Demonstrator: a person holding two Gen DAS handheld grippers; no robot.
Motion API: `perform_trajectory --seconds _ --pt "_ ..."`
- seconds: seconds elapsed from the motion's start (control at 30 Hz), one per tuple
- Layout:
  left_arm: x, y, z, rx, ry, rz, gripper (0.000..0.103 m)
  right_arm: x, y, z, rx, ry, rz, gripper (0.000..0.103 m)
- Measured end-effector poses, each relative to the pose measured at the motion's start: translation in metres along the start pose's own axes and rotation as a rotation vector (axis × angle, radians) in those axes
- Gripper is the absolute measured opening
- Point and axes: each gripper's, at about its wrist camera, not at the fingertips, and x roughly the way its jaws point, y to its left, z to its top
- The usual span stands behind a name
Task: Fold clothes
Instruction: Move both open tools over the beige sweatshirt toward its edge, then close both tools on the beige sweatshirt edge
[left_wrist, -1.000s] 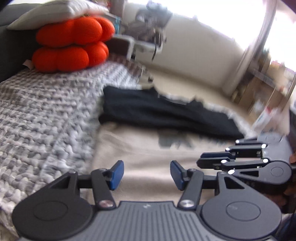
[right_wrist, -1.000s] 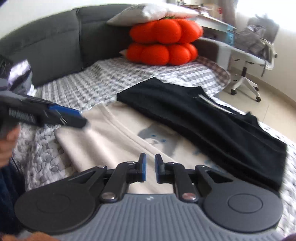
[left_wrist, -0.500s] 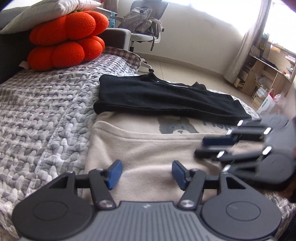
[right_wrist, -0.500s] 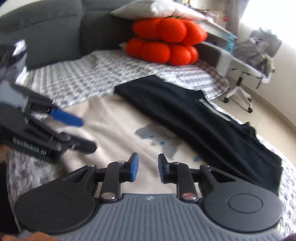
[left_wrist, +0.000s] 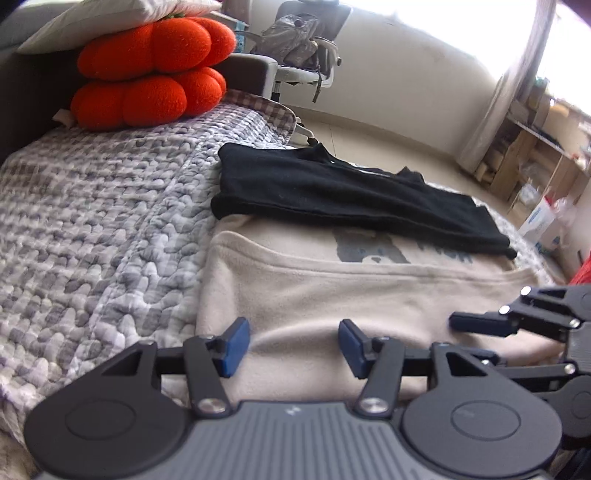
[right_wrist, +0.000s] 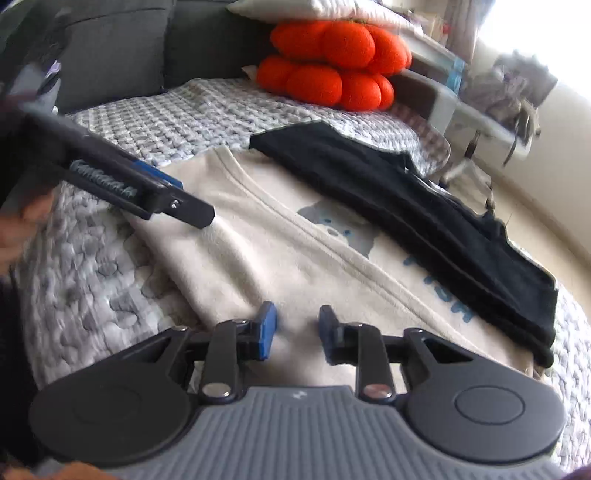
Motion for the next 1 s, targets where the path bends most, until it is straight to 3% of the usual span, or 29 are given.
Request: perform_trajectory --seconds 0.2,0.37,0.53,0.67,0.83,0.9,0.97,1.0 --pt "-0.001 0.001 -0.003 0.028 -0.001 0.012 0.055 -0.018 -0.010 -0.010 0.091 0.023 -0.045 0.033" --pt "0.000 0.002 -0.002 0.018 0.009 0.011 0.055 -0.041 -0.036 -0.036 0.202 0.065 -0.082 0.050" --pt "-0.001 -0.002 -0.003 0.041 0.014 0.033 0.055 -0.066 -0.062 -0.068 0.284 0.093 -0.160 0.047" --pt "-0.003 -0.006 -0.003 0.053 0.008 0.048 0.056 -0.096 -0.082 -0.078 0.435 -0.011 -0.108 0.045" --pt "-0.007 -0.018 -0.004 0.096 -0.019 0.084 0.056 -0.101 -0.079 -0.068 0.449 -0.098 -0.145 0.044" --pt "-0.004 -0.022 -0.006 0.119 -0.017 0.107 0.056 -0.089 -0.074 -0.064 0.410 -0.065 -0.171 0.032" --pt "-0.001 -0.019 -0.009 0.129 -0.006 0.125 0.057 -0.070 -0.071 -0.070 0.364 0.052 -0.193 0.031" --pt "-0.003 -0.018 -0.010 0.128 -0.005 0.123 0.057 -0.069 -0.070 -0.073 0.338 0.062 -0.197 0.031"
